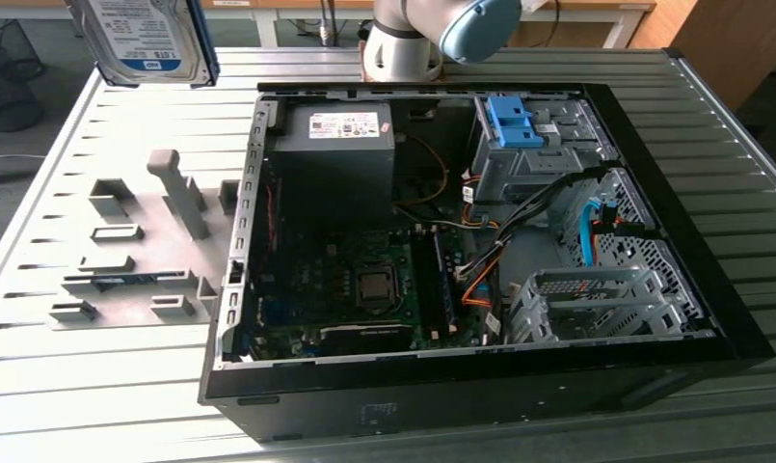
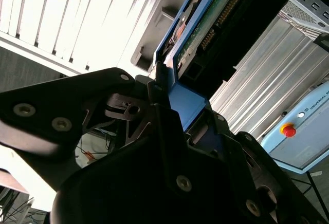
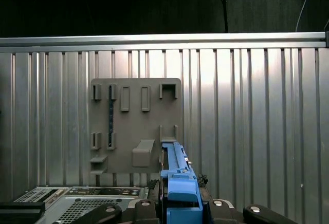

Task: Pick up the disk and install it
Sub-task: 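Pick up the disk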

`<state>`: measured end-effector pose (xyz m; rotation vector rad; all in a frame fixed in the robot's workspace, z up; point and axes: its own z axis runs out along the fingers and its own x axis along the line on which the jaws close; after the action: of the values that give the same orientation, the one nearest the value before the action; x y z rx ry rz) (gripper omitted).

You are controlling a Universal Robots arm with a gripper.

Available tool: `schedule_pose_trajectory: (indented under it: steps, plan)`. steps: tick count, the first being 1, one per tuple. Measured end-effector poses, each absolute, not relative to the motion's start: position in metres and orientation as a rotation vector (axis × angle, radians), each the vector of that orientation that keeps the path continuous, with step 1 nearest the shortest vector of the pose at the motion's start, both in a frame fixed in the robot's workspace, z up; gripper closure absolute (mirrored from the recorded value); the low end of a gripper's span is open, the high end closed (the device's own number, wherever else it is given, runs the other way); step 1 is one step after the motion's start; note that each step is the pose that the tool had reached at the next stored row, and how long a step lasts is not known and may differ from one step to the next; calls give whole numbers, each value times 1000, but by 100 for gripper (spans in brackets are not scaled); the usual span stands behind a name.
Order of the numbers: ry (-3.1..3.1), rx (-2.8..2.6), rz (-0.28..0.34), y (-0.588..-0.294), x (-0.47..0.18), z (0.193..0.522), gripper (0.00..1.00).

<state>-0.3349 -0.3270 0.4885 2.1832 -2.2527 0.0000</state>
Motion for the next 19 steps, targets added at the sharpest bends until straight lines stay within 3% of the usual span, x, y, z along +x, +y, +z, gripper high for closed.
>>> schedule_pose_trajectory:
  steps: [19]
  plan:
    - [-2253, 2183, 0, -327, -330, 489, 64]
